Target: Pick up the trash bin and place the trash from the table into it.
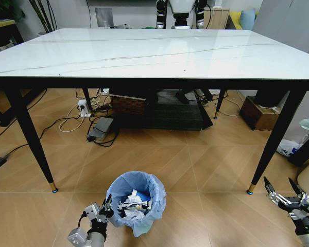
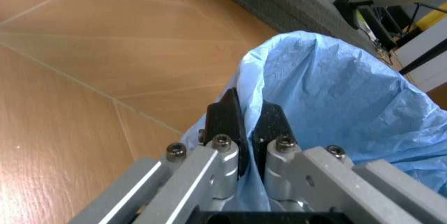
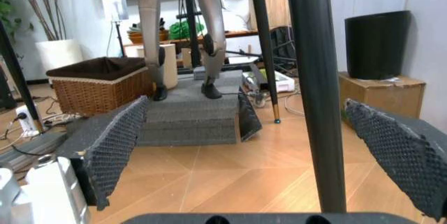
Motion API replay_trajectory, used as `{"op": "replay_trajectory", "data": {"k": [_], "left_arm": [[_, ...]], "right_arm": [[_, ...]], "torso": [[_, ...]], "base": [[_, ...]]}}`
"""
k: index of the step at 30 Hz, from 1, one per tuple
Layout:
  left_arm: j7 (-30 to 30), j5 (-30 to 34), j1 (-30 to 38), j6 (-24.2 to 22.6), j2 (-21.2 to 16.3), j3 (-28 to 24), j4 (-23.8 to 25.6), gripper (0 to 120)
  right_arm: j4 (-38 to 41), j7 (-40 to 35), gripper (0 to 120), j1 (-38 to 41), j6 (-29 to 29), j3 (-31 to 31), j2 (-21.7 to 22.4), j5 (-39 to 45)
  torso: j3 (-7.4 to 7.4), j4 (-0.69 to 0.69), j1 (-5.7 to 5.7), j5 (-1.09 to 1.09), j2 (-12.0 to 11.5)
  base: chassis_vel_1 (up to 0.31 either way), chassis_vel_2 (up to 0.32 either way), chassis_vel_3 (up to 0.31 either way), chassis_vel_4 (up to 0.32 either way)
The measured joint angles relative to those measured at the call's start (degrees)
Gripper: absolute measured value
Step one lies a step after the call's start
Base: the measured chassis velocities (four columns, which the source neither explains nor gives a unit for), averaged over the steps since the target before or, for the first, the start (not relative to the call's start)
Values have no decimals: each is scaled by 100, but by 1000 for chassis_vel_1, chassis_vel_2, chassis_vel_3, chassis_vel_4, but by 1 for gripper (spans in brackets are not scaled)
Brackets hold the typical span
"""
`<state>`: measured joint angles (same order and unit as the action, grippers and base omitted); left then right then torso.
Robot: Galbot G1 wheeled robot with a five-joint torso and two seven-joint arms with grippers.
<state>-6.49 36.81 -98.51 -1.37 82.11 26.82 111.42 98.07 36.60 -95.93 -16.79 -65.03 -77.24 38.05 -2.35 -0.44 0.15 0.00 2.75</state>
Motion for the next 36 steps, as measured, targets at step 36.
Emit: {"op": "replay_trajectory", "data": {"k": [36], "left_arm": [[-76,-9,241,7,38,16,-474,12]], "right_arm": [[0,0,100,0,0,0,0,0]], "torso": [[-6,0,2,-2,7]], "base": [[0,0,0,0]]}}
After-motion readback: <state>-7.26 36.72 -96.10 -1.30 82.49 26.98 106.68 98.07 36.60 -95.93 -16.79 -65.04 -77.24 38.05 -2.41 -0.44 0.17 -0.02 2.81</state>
